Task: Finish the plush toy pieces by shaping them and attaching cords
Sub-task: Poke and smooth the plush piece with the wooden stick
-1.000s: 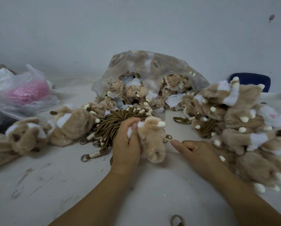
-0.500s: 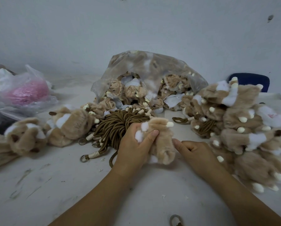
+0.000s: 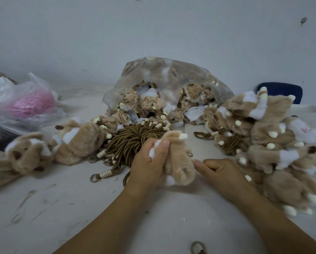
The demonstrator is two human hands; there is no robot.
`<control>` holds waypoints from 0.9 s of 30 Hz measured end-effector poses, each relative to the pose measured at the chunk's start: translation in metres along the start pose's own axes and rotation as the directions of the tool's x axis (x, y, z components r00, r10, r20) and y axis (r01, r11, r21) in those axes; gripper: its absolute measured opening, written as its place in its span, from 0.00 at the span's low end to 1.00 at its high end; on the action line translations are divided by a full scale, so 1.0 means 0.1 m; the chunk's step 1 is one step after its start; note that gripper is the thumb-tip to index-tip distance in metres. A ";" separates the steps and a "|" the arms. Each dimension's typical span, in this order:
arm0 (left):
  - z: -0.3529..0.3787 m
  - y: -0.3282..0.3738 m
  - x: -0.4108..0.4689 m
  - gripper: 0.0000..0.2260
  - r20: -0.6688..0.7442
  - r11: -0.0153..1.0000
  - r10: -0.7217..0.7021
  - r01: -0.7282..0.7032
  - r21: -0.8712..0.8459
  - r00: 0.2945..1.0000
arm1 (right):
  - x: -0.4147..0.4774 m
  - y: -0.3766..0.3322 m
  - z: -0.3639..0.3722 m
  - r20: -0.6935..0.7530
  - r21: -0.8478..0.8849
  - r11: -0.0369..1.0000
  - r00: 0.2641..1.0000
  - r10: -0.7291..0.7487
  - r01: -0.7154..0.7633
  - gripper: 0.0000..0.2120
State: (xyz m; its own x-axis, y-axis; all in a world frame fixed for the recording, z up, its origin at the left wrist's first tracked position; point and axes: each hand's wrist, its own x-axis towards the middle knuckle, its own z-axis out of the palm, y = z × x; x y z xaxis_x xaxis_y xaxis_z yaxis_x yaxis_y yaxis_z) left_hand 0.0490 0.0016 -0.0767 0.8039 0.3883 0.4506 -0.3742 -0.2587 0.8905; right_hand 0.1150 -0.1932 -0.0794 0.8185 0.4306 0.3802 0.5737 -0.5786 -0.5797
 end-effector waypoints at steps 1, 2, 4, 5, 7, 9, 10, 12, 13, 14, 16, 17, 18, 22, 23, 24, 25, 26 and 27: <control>0.02 0.00 -0.01 0.09 0.031 0.999 -0.014 0.015 -0.041 0.999 | 0.00 -0.02 0.02 0.009 0.021 1.000 1.000 0.000 0.000 0.34; 0.04 0.00 -0.02 0.09 0.067 0.996 -0.026 0.031 -0.079 0.997 | 0.00 -0.05 0.05 0.020 0.046 0.999 1.000 -0.001 0.000 0.33; 0.08 0.00 -0.04 0.11 0.110 0.993 -0.032 0.044 -0.111 0.993 | 0.00 -0.09 0.11 0.032 0.108 0.994 0.999 0.005 -0.009 0.30; 0.10 -0.01 -0.04 0.11 0.122 0.993 -0.033 0.047 -0.113 0.992 | -0.01 -0.09 0.14 0.029 0.130 0.991 0.999 0.017 -0.021 0.28; 0.13 0.01 -0.04 0.12 0.163 0.988 -0.037 0.060 -0.141 0.986 | -0.02 -0.09 0.18 0.026 0.150 0.987 0.998 0.052 -0.055 0.25; 0.14 0.05 -0.04 0.14 0.181 0.990 -0.009 0.034 -0.135 0.983 | -0.01 -0.11 0.21 0.017 0.151 0.984 0.995 0.096 -0.097 0.23; 0.13 0.06 -0.02 0.14 0.162 0.992 0.004 0.016 -0.122 0.987 | -0.01 -0.13 0.23 0.009 0.153 0.981 0.993 0.116 -0.116 0.23; 0.10 0.03 0.00 0.13 0.106 0.991 0.010 0.004 -0.131 0.994 | 0.01 -0.16 0.28 -0.002 0.155 0.977 0.989 0.146 -0.143 0.24; 0.09 -0.01 0.01 0.16 0.088 0.991 0.013 -0.001 -0.138 0.996 | 0.01 -0.18 0.28 0.000 0.145 0.978 0.988 0.152 -0.150 0.25; 0.07 -0.04 0.02 0.19 0.075 0.991 0.016 -0.005 -0.133 0.997 | 0.02 -0.19 0.28 0.005 0.124 0.980 0.988 0.154 -0.153 0.27; 0.04 -0.08 0.02 0.21 0.052 0.992 0.018 -0.011 -0.127 0.999 | 0.01 -0.16 0.21 0.018 0.074 0.987 0.990 0.142 -0.143 0.33; 0.03 -0.07 0.02 0.19 0.038 0.990 0.023 -0.017 -0.142 0.999 | 0.01 -0.13 0.16 0.018 0.058 0.989 0.991 0.133 -0.134 0.34; 0.03 -0.04 0.02 0.17 0.030 0.986 0.031 -0.026 -0.166 0.999 | 0.01 -0.09 0.11 0.016 0.044 0.992 0.993 0.119 -0.120 0.34; 0.02 0.03 0.01 0.18 0.057 0.965 0.023 -0.007 -0.263 0.998 | 0.01 -0.04 0.02 0.011 -0.055 0.998 0.999 0.041 -0.040 0.36; 0.01 0.02 0.00 0.18 0.059 0.965 0.001 0.015 -0.262 0.998 | 0.02 -0.05 0.03 0.012 -0.076 0.997 0.999 0.033 -0.032 0.36; 0.01 0.01 0.00 0.18 0.053 0.967 -0.022 0.034 -0.253 0.998 | 0.02 -0.05 0.04 0.012 -0.094 0.995 0.999 0.037 -0.035 0.35; 0.00 -0.01 0.00 0.17 0.039 0.971 -0.045 0.053 -0.234 0.998 | 0.02 -0.05 0.04 0.011 -0.107 0.993 0.999 0.046 -0.045 0.35; 0.00 -0.03 0.00 0.17 0.023 0.975 -0.073 0.076 -0.206 0.997 | 0.02 -0.05 0.04 0.008 -0.114 0.992 0.998 0.057 -0.056 0.34; -0.01 -0.05 0.01 0.16 0.011 0.979 -0.101 0.101 -0.176 0.995 | 0.02 -0.05 0.04 0.002 -0.114 0.991 0.998 0.066 -0.066 0.34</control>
State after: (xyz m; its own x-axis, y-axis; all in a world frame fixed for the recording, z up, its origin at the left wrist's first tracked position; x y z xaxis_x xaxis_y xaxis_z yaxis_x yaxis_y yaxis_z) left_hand 0.0509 0.0040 -0.0806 0.8423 0.4028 0.3581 -0.3669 -0.0582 0.9284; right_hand 0.1142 -0.1866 -0.0787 0.8548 0.3923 0.3396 0.5182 -0.6811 -0.5173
